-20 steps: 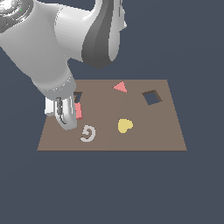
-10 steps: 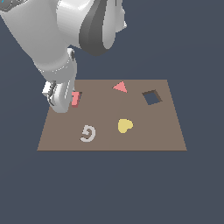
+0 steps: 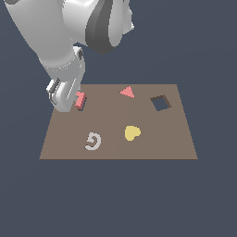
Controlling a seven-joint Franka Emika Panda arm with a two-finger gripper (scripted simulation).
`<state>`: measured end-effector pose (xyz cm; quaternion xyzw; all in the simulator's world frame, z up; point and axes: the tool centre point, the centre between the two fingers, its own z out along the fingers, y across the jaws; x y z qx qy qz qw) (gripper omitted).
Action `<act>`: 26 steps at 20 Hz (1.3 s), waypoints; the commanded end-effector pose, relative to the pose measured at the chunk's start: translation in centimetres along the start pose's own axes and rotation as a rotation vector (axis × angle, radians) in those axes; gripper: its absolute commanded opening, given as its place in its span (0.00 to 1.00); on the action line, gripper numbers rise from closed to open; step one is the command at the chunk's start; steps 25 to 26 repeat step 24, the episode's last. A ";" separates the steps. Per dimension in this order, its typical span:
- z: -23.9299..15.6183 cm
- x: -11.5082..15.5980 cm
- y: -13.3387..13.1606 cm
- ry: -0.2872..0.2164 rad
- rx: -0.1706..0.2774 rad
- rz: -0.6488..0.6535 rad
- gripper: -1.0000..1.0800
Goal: Insert a designated object into the corresponding slot on a board.
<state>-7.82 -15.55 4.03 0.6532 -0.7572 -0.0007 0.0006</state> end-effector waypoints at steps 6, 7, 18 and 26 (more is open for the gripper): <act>0.0 -0.1 -0.2 0.000 0.001 -0.008 0.00; 0.0 -0.1 -0.1 0.000 0.000 -0.005 0.00; 1.0 -0.1 -0.2 0.000 0.001 -0.007 0.96; 1.0 -0.1 -0.2 0.000 0.001 -0.007 0.96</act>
